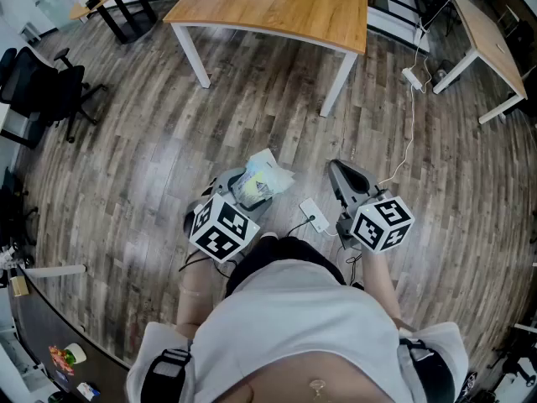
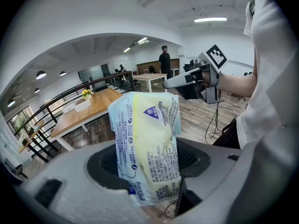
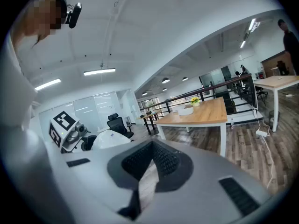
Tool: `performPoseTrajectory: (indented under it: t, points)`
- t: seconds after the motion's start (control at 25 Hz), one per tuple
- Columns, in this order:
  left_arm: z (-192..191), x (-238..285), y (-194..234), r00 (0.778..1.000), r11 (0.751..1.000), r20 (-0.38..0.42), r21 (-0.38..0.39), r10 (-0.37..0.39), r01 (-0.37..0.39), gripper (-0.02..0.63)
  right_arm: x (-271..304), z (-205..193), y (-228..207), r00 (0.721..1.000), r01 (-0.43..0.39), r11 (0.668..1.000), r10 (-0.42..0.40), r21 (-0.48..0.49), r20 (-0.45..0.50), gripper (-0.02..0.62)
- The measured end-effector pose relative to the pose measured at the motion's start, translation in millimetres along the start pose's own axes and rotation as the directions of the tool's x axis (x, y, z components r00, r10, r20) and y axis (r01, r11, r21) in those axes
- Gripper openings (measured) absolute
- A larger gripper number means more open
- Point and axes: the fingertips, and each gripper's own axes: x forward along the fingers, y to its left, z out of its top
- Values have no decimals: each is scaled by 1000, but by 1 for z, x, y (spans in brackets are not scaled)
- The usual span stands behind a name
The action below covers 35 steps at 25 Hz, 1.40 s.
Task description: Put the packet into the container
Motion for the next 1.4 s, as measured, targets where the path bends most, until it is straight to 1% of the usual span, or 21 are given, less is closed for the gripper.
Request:
performPoseTrajectory:
  t: [0.44, 0.72, 0.96, 1.2, 1.4]
  points:
    - [2, 3, -2, 1000, 1000, -12, 17, 13, -13, 284, -4, 4, -2, 1000, 6, 1000, -6, -7, 10, 11]
    - [4, 7, -4, 1000, 999, -15, 27, 18, -17, 284, -10, 12, -14, 997, 24, 998, -28, 53, 69, 11]
    - [5, 2, -4, 1000, 999, -5, 26, 20, -20, 284, -8, 11, -7, 998, 35, 999, -36, 17, 52, 11]
    - [0, -5, 4, 999, 999, -1, 27, 38, -37, 284, -4, 17, 1, 995, 8, 997, -15, 74, 100, 11]
    - [-6, -14, 12, 999, 999, 7, 27, 44, -44, 284, 0, 15, 7, 994, 20, 996, -29, 86, 102, 11]
